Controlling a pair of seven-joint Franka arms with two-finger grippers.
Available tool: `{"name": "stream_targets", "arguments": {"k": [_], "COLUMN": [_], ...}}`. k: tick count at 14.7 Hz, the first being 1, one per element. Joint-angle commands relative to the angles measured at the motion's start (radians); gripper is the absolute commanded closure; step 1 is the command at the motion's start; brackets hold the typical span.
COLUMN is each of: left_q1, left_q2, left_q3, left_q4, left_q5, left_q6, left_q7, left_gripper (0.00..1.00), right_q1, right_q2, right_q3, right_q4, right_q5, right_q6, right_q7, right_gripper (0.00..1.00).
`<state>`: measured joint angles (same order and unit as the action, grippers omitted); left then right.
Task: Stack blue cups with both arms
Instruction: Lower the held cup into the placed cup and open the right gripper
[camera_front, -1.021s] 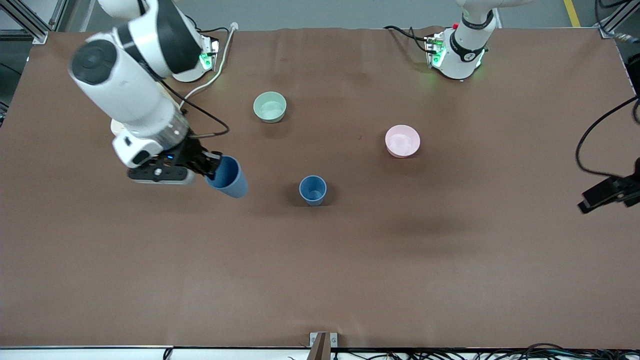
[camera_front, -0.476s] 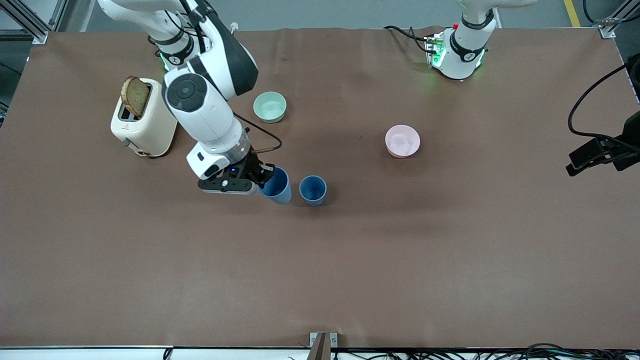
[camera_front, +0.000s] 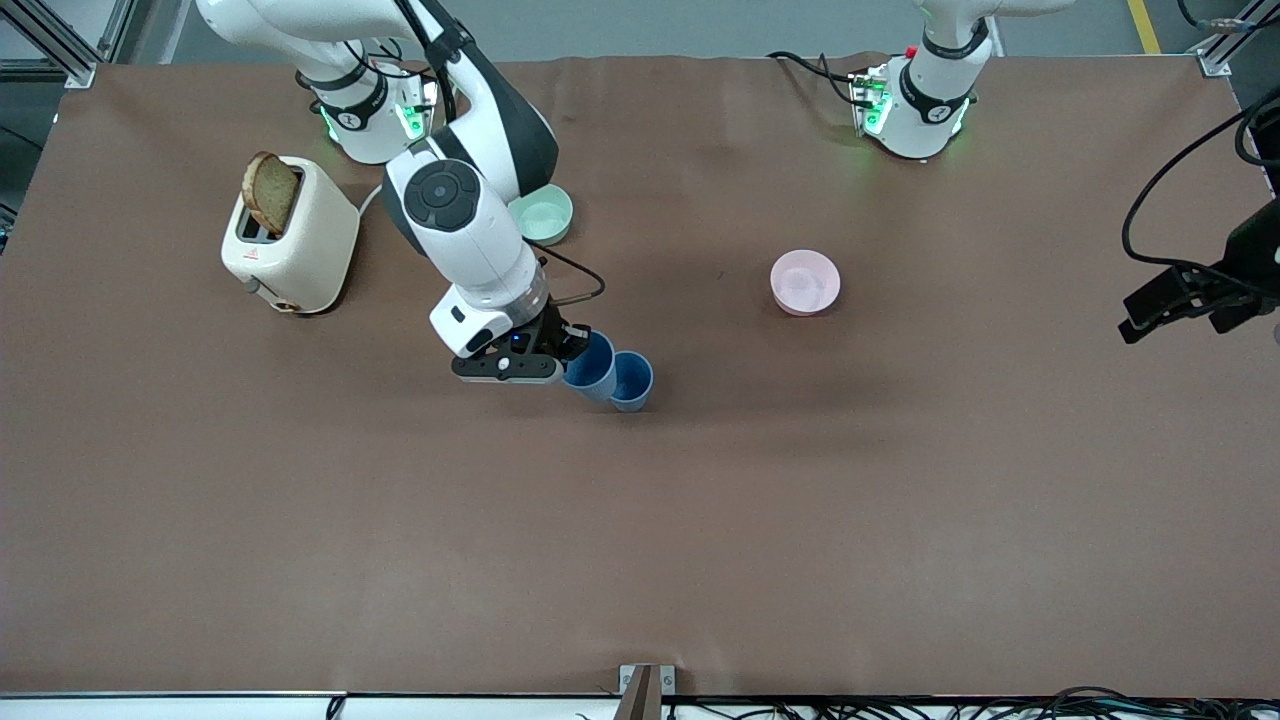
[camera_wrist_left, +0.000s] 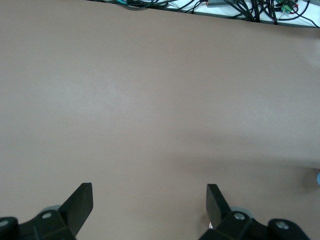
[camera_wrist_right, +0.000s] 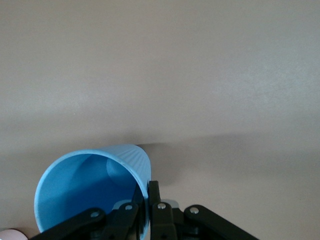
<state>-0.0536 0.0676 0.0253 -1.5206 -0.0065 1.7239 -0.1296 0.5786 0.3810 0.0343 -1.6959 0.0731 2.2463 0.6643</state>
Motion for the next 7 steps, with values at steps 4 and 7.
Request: {"name": "stream_targets", "arguments": {"k": [4, 7], "left_q1": [0.000, -0.002], "left_q2": [-0.039, -0.046], "left_q3": [0.012, 0.013], "left_q4": [-0.038, -0.021], "left_q5": [-0.009, -0.007], "left_q6": [0.026, -0.013], "left_q7": [0.021, 0.021], "left_gripper": [0.00, 0.00], "right_q1": [0.050, 0.067], "right_q2": [0.032, 0.056], "right_q3": [-0.008, -0.010], "right_q4": [0.015, 0.015], "right_q5": [-0.004, -0.004], "right_q6": [0.004, 0.039], "right_q7": [0.069, 0.080], "right_gripper": [0.99, 0.98]}}
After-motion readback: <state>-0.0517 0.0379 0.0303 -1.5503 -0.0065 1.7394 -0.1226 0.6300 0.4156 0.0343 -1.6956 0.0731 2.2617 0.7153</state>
